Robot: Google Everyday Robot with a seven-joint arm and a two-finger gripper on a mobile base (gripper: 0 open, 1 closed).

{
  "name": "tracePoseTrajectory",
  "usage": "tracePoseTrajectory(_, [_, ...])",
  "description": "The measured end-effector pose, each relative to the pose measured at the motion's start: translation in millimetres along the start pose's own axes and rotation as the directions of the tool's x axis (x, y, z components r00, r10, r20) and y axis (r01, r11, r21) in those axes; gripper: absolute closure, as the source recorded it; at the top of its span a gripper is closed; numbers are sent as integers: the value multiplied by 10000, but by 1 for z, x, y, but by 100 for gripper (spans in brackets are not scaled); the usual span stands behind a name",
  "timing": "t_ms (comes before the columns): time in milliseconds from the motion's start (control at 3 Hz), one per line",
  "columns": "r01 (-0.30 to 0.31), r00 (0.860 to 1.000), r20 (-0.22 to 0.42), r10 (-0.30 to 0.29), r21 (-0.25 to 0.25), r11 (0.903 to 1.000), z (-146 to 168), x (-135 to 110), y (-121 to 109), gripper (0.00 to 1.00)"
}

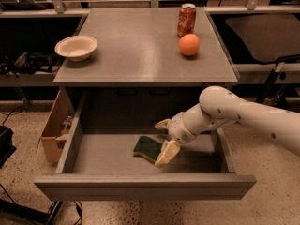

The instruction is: Place sponge into top drawer

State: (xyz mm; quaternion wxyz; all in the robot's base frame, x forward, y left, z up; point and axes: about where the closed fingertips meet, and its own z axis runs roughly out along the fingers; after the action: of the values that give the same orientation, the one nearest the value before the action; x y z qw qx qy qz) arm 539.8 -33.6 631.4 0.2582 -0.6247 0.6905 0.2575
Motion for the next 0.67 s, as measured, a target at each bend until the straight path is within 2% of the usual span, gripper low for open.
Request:
tracePoseTrajectory(333, [-311,9995,91,314,-302,9991,-4,-5,-7,0])
tracePoseTrajectory(667, [-434,9979,451,460,-586,9973,-34,-22,-20,0])
